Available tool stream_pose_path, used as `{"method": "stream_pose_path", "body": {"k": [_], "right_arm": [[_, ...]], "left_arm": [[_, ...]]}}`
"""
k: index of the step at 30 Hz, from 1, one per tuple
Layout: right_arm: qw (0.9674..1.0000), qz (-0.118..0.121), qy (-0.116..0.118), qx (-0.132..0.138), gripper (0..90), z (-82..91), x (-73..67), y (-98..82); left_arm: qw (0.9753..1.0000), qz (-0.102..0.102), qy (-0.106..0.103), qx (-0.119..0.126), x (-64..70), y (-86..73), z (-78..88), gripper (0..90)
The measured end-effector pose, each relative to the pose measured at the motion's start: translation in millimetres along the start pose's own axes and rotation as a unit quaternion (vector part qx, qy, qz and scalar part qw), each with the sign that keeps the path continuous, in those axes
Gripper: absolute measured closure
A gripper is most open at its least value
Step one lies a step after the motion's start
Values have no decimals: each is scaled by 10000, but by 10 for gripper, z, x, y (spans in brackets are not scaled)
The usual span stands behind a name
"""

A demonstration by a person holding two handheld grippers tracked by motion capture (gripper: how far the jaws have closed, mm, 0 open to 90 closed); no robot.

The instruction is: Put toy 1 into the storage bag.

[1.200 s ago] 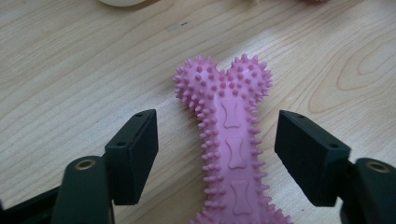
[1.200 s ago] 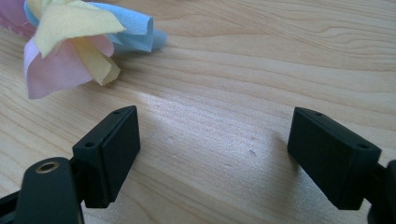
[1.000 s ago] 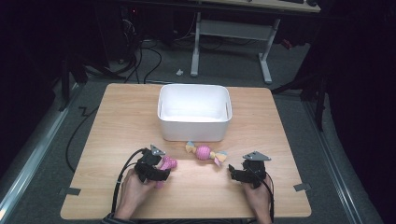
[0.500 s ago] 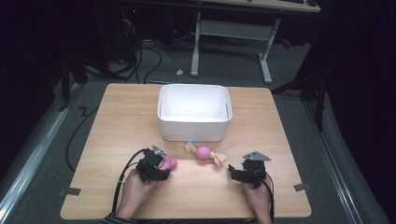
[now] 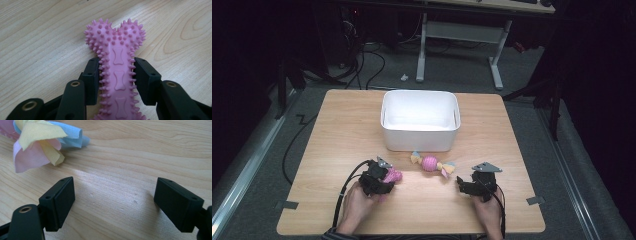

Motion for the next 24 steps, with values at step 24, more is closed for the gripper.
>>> {"method": "stream_pose_path", "body": {"k": [24], "right_arm": [[10000,-2,1,0,172,0,0,0]], "left_arm": [[9990,-153,-204,374,-102,171,357,589]]}}
Point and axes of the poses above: each handheld gripper's, and its own axes: z roughly backward along the jaws, y roughly out of its top, x roughly to its right, the point moved 8 cm from there along -z, roughly forward along the jaws, and after that the axes turned 11 degrees about -z, right-handed, at the moved point
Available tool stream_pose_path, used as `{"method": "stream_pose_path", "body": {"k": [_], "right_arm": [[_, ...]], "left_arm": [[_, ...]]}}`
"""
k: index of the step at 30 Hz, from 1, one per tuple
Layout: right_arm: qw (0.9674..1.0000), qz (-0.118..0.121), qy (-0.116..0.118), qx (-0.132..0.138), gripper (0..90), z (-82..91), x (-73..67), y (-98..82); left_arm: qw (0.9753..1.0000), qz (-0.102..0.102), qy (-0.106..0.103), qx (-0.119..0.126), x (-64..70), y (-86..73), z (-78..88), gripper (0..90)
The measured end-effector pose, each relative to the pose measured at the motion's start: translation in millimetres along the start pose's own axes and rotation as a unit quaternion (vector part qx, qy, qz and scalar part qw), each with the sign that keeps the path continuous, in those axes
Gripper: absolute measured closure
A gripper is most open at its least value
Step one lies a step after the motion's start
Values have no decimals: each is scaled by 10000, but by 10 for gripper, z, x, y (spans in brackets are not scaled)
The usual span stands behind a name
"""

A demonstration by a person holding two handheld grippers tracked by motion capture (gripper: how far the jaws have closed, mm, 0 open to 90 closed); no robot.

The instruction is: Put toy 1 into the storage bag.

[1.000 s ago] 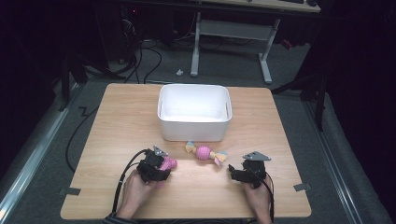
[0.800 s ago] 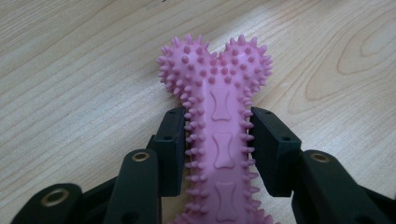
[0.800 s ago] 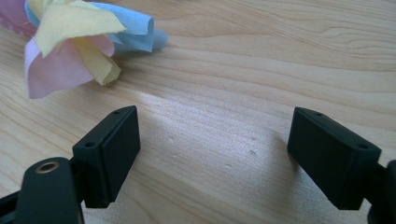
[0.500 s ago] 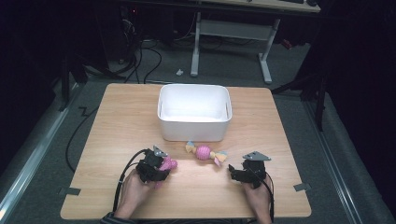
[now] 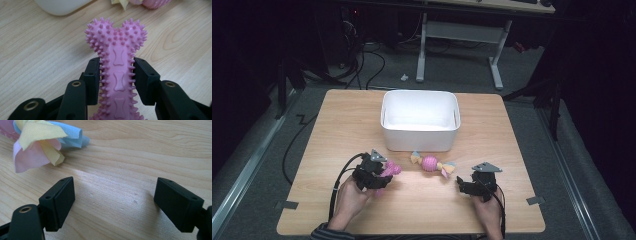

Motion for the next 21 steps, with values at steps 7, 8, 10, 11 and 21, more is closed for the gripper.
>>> {"method": "stream_pose_path", "body": {"k": [7,8,10,11,21], "right_arm": [[10000,1,0,0,172,0,0,0],[10000,2,0,0,172,0,0,0],[10000,0,0,-1,172,0,0,0],[10000,0,0,0,172,0,0,0],[10000,-1,-1,-1,172,0,0,0]], "left_arm": [[9999,-144,6,95,-55,138,158,589],[9998,-135,-39,122,-55,160,174,590],[9998,-172,-38,119,-73,194,212,590],[9997,-190,-26,123,-87,215,236,590],[9987,-244,-110,437,-205,477,523,591]]}}
Point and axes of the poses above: each handheld gripper's, and its own axes: z roughly backward along the jaws, y roughly out of its top, x roughly to its right, the point moved 8 cm from there along -z, roughly forward along the jaws, and after that the axes turned 11 degrees about -z, right-handed, at the moved point
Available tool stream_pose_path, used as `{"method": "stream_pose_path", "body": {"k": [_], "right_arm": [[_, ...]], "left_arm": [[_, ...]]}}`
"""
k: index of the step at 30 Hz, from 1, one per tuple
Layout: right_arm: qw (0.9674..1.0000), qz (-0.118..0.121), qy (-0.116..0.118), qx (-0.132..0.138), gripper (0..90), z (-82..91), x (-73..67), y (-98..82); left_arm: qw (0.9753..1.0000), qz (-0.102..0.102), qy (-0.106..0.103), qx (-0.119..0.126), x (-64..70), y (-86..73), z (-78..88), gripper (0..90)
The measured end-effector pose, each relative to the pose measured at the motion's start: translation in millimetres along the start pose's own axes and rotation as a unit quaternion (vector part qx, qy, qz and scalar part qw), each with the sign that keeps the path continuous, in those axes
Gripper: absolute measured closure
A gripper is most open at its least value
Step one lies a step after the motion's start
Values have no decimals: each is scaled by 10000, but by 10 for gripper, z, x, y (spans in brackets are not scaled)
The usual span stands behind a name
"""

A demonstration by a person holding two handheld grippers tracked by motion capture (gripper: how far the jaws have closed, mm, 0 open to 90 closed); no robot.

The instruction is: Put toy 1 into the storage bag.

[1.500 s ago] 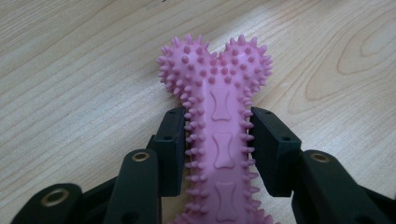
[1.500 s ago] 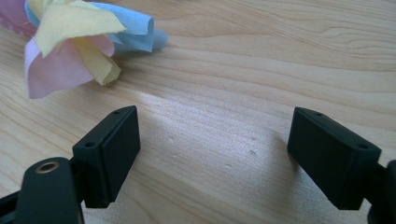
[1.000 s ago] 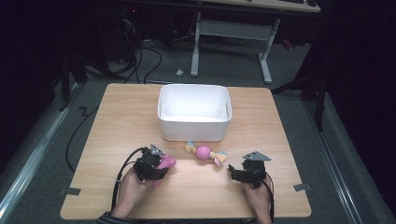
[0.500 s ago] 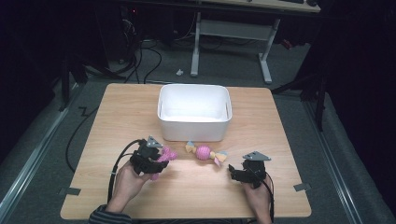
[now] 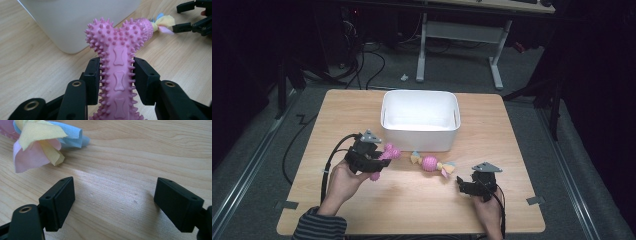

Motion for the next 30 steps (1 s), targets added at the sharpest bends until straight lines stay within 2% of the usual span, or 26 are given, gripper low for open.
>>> {"method": "stream_pose_path", "body": {"k": [9,16,22,30], "right_arm": [[10000,2,4,1,172,0,0,0],[10000,1,0,7,172,-1,0,1],[10000,2,0,6,172,-1,0,0],[10000,3,-1,6,172,-1,1,1]], "left_arm": [[9996,-184,-82,175,-12,210,55,591],[9993,-231,-152,241,-32,331,59,591],[9992,-172,-206,308,-87,437,74,590],[9990,-222,-173,339,-146,609,111,590]]}}
Point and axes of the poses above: each handheld gripper's, and its own axes: z roughly backward along the jaws, y roughly out of its top, x roughly to its right, the point moved 8 cm from there along -z, roughly forward along the jaws, and after that the axes turned 11 degrees about -z, right-handed, at the moved point
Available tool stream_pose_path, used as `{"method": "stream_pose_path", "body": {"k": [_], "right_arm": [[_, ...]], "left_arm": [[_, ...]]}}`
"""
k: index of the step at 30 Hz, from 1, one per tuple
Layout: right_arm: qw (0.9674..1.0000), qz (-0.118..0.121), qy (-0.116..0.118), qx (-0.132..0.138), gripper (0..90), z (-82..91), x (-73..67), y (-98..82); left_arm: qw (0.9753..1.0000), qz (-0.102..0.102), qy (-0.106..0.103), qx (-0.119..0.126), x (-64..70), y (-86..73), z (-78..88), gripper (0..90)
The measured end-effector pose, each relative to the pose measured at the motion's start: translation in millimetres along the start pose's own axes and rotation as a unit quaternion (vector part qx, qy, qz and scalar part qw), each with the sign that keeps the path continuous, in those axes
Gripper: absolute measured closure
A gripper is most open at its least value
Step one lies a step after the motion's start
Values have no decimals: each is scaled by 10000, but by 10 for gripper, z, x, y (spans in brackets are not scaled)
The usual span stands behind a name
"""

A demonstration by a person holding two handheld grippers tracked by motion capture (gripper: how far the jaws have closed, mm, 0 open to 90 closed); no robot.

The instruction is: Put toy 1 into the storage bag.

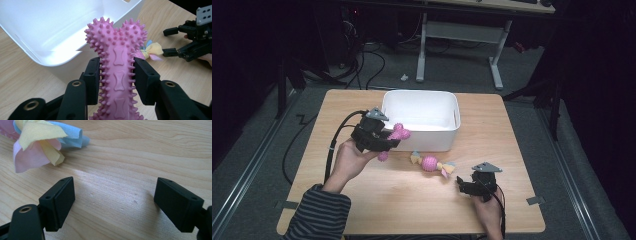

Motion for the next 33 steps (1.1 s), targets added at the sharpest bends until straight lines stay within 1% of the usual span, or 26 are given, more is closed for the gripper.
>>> {"method": "stream_pose_path", "body": {"k": [4,7,9,17,22,23,29,31,32,33], "right_arm": [[10000,-1,0,0,172,0,0,0],[10000,0,1,-6,172,1,0,0],[10000,-1,1,-6,172,1,0,0],[10000,1,-1,-5,172,1,0,0],[10000,-1,0,-5,172,0,-1,0],[10000,0,0,-4,172,0,-1,0],[10000,-1,2,-4,173,0,-1,1],[10000,-1,1,-4,173,0,-1,1],[10000,-2,2,-4,173,0,-1,1],[10000,-2,1,-4,173,0,-1,1]], "left_arm": [[10000,18,-20,-3,-47,56,-13,590],[10000,-8,-23,-30,-81,106,-28,590],[10000,16,-31,6,-98,143,-39,591],[10000,2,-12,4,-183,269,-75,591],[10000,-8,15,29,-258,380,-94,591],[10000,-36,56,1,-274,400,-94,591],[10000,-54,16,40,-340,521,-141,589],[9999,-79,69,-4,-370,544,-159,589],[10000,-71,47,-15,-375,557,-174,589],[9999,-89,90,-25,-391,569,-181,589]]}}
Point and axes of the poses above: each handheld gripper's, and its own axes: z roughly backward along the jaws, y roughly out of its top, x roughly to its right, the point moved 8 cm from there along -z, roughly forward along the jaws, and after that the axes turned 11 degrees about -z, right-handed, at the moved point
